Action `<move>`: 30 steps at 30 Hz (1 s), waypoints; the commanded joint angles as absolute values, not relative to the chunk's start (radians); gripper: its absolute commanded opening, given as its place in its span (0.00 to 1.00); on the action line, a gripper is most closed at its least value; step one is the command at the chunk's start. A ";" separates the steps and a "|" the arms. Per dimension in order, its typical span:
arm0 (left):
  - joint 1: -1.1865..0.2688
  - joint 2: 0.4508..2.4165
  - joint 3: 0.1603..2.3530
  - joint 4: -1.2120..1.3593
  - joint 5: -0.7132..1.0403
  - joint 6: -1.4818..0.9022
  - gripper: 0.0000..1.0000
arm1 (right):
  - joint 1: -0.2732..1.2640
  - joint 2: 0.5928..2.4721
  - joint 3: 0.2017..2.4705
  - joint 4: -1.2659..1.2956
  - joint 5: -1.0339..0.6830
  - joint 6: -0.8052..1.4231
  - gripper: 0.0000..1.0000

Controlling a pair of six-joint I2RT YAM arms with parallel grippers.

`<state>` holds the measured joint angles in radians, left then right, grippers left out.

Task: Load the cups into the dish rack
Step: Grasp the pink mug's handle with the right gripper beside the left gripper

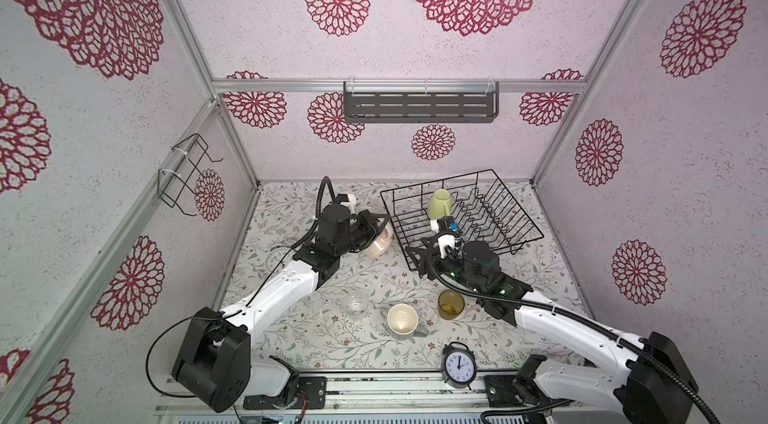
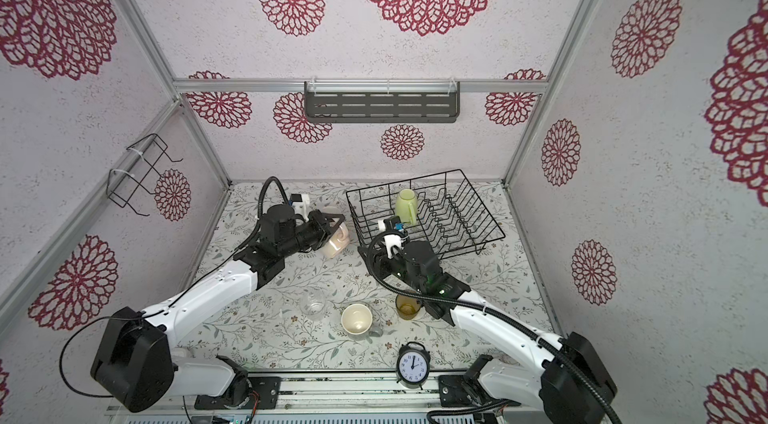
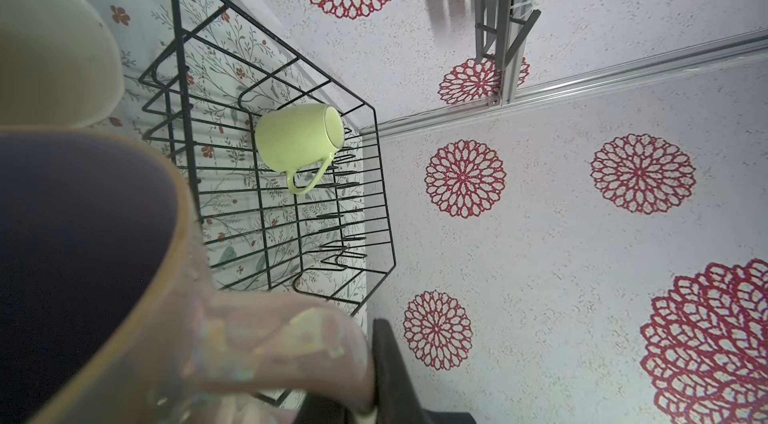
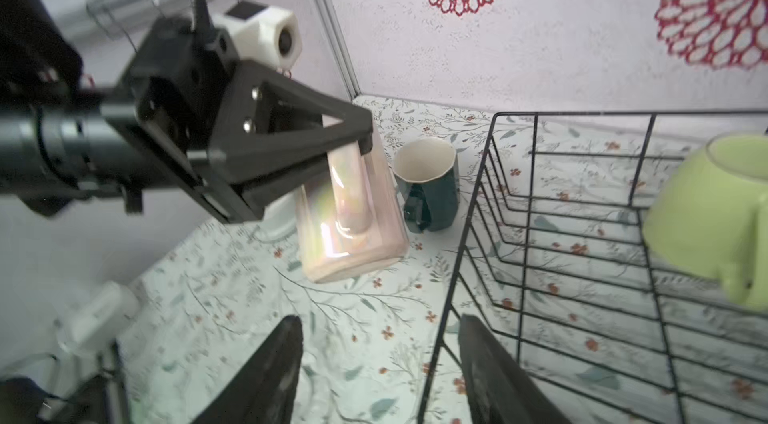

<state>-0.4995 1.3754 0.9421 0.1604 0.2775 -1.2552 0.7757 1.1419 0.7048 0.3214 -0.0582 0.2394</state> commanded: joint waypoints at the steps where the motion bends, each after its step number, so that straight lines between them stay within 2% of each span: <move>1: -0.502 1.314 0.998 0.253 0.303 -1.292 0.00 | 0.773 1.121 0.656 0.451 -0.134 0.000 0.89; 2: -0.502 1.311 1.004 0.252 0.306 -1.302 0.00 | 0.774 1.125 0.626 0.521 -0.162 -0.018 0.99; 3: -0.502 1.308 1.011 0.249 0.309 -1.313 0.00 | 0.775 1.134 0.601 0.592 -0.174 -0.024 0.99; 10: -0.528 1.312 1.020 0.335 0.331 -1.432 0.00 | 0.776 1.228 0.555 0.875 -0.155 0.036 0.99; 15: -0.541 1.321 1.025 0.366 0.337 -1.481 0.00 | 0.776 1.295 0.575 0.972 -0.198 0.072 0.99; 23: -0.567 1.339 1.039 0.448 0.354 -1.530 0.00 | 0.775 1.407 0.570 1.134 -0.111 0.066 0.99; 30: -0.589 1.349 1.043 0.465 0.351 -1.552 0.00 | 0.772 1.492 0.571 1.302 -0.125 0.050 0.99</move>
